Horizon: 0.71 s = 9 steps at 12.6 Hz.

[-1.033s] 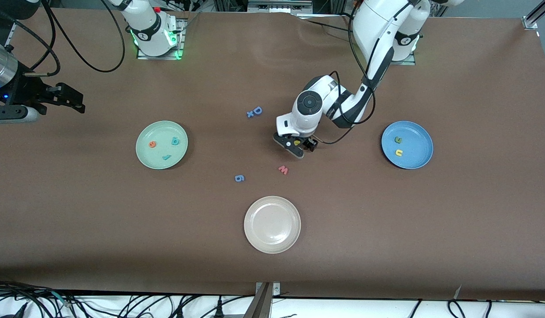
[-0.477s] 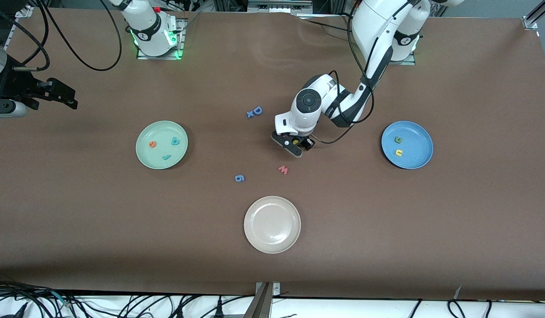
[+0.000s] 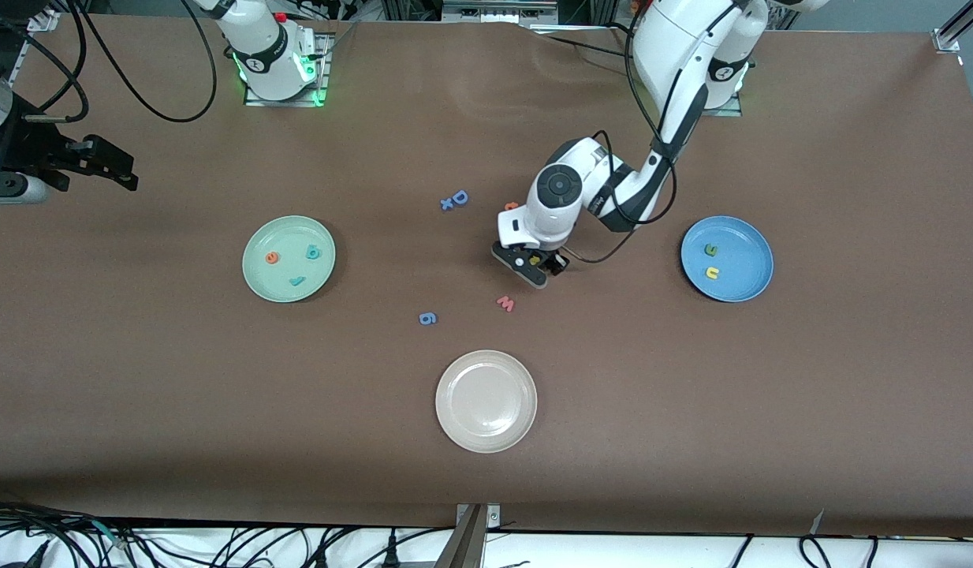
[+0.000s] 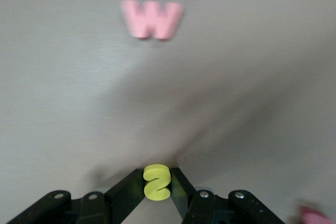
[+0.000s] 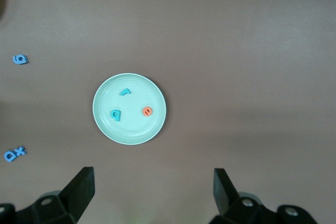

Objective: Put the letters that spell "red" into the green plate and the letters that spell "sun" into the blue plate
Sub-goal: 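Grasp the yellow 2 with the left gripper and lift it, then carry the yellow 2 to the blue plate and release it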

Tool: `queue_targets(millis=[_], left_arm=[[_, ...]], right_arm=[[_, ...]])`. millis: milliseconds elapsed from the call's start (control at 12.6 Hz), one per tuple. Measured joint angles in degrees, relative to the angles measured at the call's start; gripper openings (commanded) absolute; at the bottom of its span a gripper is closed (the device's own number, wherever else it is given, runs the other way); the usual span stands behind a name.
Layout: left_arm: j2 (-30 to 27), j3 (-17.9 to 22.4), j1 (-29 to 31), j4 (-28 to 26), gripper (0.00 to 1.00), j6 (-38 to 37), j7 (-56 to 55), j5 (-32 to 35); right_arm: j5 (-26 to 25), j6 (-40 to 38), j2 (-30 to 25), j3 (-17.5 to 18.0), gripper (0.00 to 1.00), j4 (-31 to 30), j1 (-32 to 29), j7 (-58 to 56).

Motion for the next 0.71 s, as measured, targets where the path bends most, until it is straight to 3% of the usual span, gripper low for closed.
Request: queue_targets(millis=[397, 715], left_arm=[[-3.22, 6.59, 6.47, 0.07, 0.08, -7.9, 20.8, -11.94], [-7.31, 12.8, 11.21, -0.01, 0.11, -20.56, 29.48, -13.48]], right_arm=[[0.0, 0.5, 0.29, -0.01, 1.0, -0.12, 0.2, 0.0], [0.0, 0.59, 0.28, 0.0, 1.0, -0.12, 0.55, 0.0]])
